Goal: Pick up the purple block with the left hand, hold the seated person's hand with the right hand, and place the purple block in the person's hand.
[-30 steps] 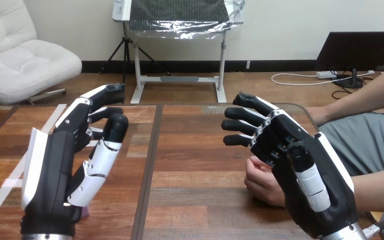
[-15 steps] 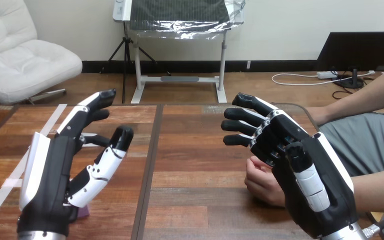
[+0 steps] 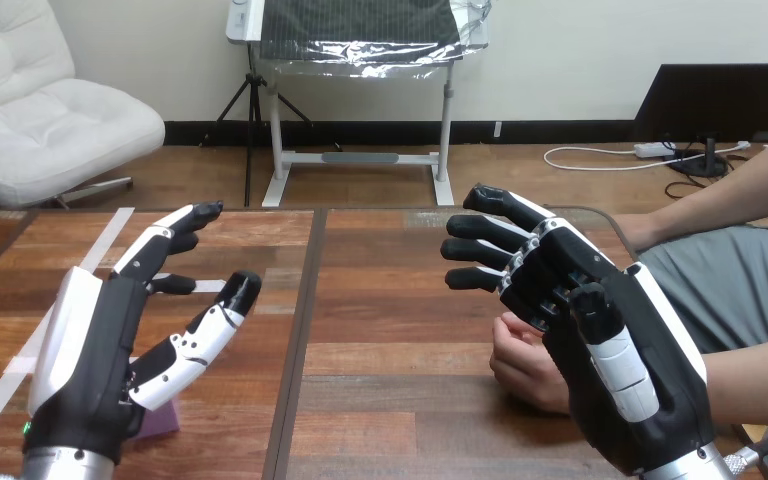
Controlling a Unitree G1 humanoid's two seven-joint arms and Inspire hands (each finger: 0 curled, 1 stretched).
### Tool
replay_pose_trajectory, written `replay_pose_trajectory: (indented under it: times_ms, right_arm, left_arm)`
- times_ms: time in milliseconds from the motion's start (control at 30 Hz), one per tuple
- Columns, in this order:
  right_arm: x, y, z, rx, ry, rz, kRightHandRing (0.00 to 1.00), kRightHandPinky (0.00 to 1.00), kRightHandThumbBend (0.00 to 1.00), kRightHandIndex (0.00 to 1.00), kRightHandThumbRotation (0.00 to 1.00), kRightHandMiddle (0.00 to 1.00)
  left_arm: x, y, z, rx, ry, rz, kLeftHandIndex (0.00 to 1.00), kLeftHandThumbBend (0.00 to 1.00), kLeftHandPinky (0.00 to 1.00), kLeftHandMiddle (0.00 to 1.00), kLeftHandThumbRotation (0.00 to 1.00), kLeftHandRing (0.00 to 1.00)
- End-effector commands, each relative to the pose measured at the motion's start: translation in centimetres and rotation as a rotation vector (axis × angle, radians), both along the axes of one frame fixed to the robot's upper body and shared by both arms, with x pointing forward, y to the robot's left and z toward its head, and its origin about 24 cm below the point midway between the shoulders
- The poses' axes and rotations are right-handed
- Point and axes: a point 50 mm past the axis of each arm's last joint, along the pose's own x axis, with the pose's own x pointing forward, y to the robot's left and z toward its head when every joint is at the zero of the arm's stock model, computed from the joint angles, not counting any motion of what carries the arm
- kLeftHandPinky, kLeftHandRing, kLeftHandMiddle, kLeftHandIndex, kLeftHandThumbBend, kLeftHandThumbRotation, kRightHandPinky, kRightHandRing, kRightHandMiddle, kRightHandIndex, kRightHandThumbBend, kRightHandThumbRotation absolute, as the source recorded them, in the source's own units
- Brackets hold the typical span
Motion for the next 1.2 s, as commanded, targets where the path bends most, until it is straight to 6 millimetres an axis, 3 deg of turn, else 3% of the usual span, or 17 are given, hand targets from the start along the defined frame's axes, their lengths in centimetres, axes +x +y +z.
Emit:
replay_pose_trajectory:
  times_ms: [0,467,1167]
  right_arm:
    - [0.9,0.4,1.7,0.016,-0.091,0.013,0.78,0.72,0.9,0.83,0.76,0.79]
    - [0.9,0.3,1.7,0.014,-0.099,0.01,0.78,0.72,0.9,0.83,0.75,0.79]
    - [0.7,0.1,1.8,0.011,-0.099,-0.001,0.78,0.72,0.89,0.82,0.76,0.79]
  left_arm:
    - [1.6,0.6,0.9,0.088,-0.032,-0.004,0.83,0.51,0.7,0.86,0.64,0.84]
    - [3.1,2.2,-0.5,0.262,0.066,0.037,0.83,0.53,0.75,0.86,0.55,0.83]
    - [4.3,4.1,-3.0,0.425,0.193,0.067,0.82,0.62,0.74,0.85,0.49,0.82]
